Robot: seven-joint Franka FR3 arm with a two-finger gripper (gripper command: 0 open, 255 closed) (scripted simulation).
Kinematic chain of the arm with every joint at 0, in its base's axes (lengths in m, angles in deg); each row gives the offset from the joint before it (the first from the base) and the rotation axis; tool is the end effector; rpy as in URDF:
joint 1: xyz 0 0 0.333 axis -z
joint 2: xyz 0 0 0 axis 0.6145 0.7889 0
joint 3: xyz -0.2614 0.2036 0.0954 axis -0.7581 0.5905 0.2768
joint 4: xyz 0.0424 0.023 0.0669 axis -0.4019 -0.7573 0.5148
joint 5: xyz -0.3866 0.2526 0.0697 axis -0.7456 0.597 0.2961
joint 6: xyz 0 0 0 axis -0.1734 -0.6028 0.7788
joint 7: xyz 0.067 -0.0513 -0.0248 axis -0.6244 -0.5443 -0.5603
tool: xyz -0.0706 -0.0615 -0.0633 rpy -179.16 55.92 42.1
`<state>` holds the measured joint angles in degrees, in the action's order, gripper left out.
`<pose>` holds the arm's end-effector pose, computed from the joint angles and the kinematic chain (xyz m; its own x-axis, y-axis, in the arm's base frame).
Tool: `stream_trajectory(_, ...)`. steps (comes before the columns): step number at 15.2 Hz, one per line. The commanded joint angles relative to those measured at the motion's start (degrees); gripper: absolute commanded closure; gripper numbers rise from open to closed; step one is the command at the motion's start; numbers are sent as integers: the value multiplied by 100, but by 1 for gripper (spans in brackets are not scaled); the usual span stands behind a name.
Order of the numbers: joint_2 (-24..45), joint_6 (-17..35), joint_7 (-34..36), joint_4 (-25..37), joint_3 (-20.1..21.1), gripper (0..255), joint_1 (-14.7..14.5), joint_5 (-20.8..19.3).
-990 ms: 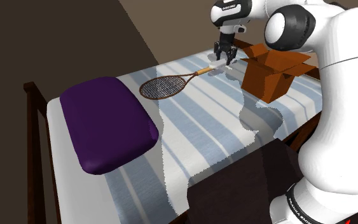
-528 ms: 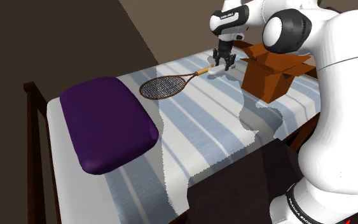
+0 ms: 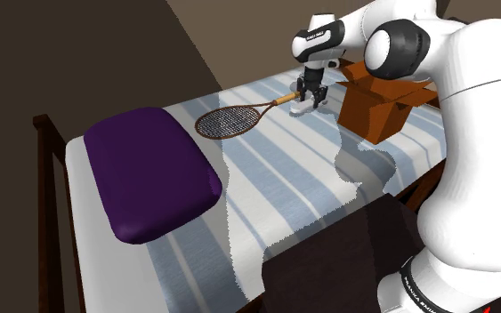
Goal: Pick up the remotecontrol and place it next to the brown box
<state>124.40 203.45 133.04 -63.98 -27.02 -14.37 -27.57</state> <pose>0.8023 -0.2942 0.2504 0.1722 -0.9850 0.0076 -0.9849 -0.1720 0.0184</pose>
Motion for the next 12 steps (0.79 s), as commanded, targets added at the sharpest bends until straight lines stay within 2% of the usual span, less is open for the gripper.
stream_trajectory(1,48,112,8,-59,-4,255,-1,-6)
stream_trajectory(12,523,615,30,-88,-32,255,-15,-37)
